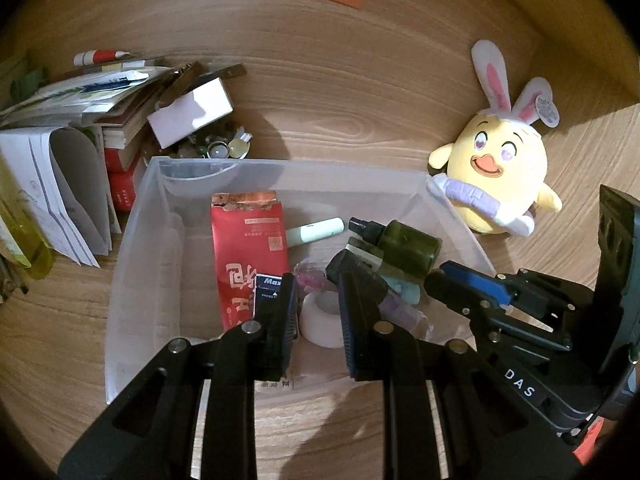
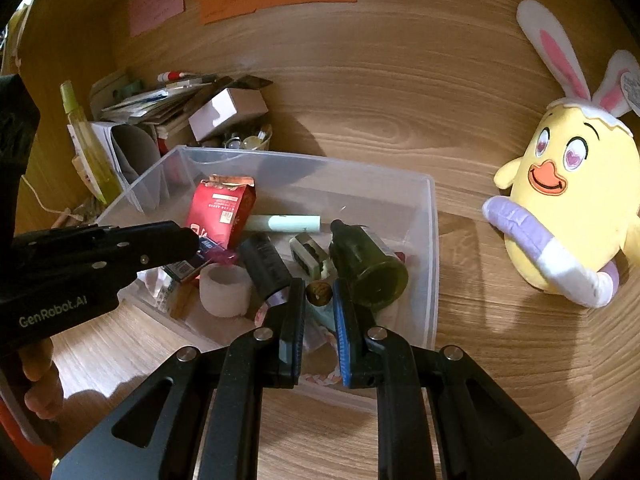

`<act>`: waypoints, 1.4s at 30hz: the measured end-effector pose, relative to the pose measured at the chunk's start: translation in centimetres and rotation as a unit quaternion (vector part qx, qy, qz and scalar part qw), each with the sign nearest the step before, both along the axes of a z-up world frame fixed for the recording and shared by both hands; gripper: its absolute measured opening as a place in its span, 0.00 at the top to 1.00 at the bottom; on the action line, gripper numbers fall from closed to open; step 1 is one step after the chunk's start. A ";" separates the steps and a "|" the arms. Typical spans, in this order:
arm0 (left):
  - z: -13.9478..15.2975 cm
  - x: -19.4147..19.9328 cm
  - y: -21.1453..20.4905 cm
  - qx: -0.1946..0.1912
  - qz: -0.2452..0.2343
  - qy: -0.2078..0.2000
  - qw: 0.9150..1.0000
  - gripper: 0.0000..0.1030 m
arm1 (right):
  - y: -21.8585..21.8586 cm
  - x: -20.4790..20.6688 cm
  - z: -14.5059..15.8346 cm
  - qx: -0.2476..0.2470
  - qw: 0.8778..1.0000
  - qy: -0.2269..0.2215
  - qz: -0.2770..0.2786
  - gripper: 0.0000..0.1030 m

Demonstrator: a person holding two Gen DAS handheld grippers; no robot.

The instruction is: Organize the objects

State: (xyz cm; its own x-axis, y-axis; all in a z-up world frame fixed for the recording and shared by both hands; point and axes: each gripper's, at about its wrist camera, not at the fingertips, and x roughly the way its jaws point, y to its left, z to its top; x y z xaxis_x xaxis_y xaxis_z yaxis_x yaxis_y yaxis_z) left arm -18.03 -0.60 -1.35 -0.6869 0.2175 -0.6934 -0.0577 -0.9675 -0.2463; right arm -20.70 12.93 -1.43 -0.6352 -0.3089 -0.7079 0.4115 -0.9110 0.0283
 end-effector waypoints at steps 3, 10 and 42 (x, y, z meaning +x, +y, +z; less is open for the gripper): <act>0.1 0.2 -0.2 0.000 0.000 -0.002 1.000 0.81 | 0.0 0.1 0.1 -0.001 1.000 -0.005 0.003 0.84; 0.5 1.4 -0.6 -0.006 0.002 0.004 1.000 0.81 | -0.2 1.2 0.9 0.001 1.000 0.007 0.009 0.78; 0.6 9.5 -2.0 -0.072 0.040 0.047 0.996 0.18 | 1.0 8.9 2.7 -0.014 0.998 0.058 0.006 0.25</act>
